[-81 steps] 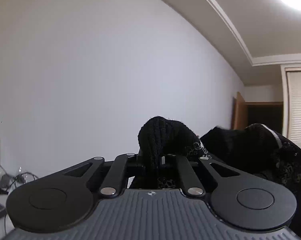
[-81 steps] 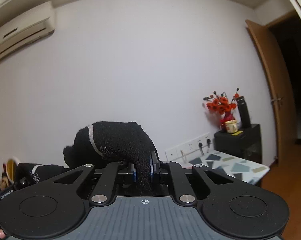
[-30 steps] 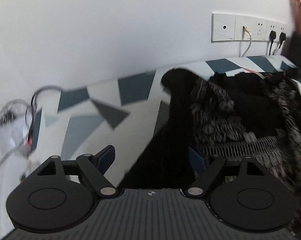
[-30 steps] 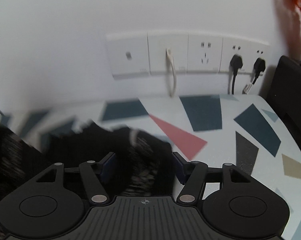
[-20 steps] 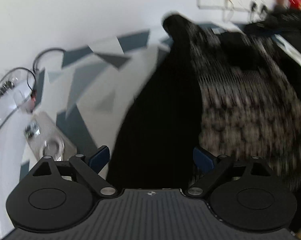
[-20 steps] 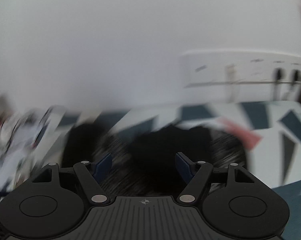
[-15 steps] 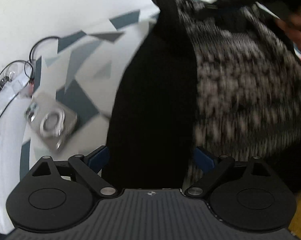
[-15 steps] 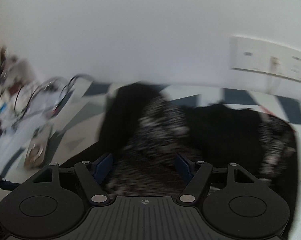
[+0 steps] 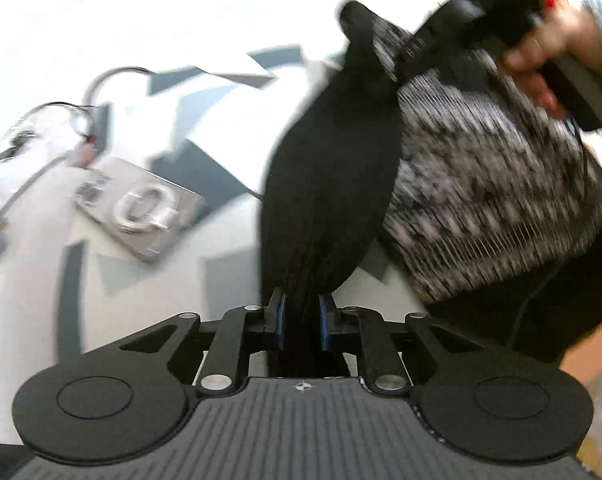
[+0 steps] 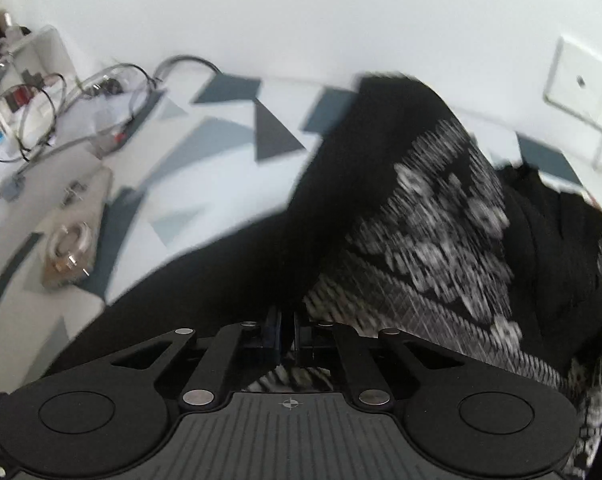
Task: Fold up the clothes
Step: 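Lay the sweater onto the table and open both grippers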
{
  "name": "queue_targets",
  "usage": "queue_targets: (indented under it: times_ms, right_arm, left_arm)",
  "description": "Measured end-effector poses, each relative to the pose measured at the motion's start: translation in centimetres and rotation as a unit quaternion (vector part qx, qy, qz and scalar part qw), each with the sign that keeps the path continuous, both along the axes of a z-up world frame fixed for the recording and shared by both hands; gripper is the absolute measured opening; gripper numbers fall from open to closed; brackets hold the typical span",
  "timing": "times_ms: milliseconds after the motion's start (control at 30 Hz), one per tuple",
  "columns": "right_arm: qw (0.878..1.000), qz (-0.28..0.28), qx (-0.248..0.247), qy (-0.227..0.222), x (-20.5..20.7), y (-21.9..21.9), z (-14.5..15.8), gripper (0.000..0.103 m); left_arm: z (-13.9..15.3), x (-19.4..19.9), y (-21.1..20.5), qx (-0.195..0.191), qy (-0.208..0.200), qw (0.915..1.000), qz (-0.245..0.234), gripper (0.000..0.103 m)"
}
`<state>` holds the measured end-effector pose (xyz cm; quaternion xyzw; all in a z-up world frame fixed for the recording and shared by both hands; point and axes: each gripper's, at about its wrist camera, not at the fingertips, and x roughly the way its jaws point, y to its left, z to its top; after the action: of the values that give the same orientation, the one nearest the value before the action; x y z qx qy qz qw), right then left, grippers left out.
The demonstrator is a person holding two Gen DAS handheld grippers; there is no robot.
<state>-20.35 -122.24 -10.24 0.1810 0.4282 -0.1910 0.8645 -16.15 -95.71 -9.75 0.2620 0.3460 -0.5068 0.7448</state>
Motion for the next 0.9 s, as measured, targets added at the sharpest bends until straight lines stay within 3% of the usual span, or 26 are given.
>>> queue_targets:
  times_ms: [133, 233, 300, 367, 400, 467, 567, 700, 800, 900]
  right_arm:
    - [0.998, 0.004, 0.021, -0.061, 3.2, 0.3, 3.1, 0.005]
    - [0.996, 0.019, 0.006, -0.092, 6.5, 1.1, 4.9, 0.005]
    - [0.995, 0.018, -0.022, -0.099, 8.5, 1.8, 5.4, 0.007]
    - [0.994, 0.007, -0.058, -0.091, 10.1, 2.4, 5.5, 0.032]
    - [0.994, 0.006, -0.075, -0.085, 10.4, 2.7, 5.6, 0.037]
    - [0.992, 0.005, -0.094, -0.079, 10.2, 2.8, 5.8, 0.048]
    - [0.993, -0.02, -0.086, -0.077, 6.8, 2.0, 5.8, 0.06]
    - [0.989, -0.107, -0.068, -0.07, -1.4, -0.4, 5.4, 0.061]
    - [0.976, -0.201, -0.056, -0.068, -9.9, -2.6, 5.2, 0.061]
    - [0.951, -0.301, -0.059, -0.049, -19.1, -4.4, 5.0, 0.061]
  left_arm:
    - [3.7, 3.6, 1.8, -0.048, -0.013, 0.9965, 0.067, 0.016]
    - [6.3, 6.5, 3.0, -0.081, -0.031, 0.9891, 0.119, 0.017]
    - [6.6, 8.2, 2.9, -0.084, -0.068, 0.9806, 0.164, 0.028]
    - [6.5, 9.3, 2.3, -0.077, -0.086, 0.975, 0.19, 0.043]
    - [6.6, 9.5, 2.0, -0.079, -0.082, 0.9758, 0.187, 0.055]
    - [6.6, 9.0, 1.6, -0.092, -0.066, 0.979, 0.169, 0.067]
    - [6.4, 7.1, -0.3, -0.101, -0.042, 0.9875, 0.114, 0.067]
    - [4.9, 4.0, -4.9, -0.089, 0.002, 0.9953, 0.038, 0.069]
    - [3.2, 1.3, -8.5, -0.062, 0.016, 0.998, -0.002, 0.071]
    - [1.1, -1.0, -11.3, -0.023, 0.025, 0.9991, -0.026, 0.072]
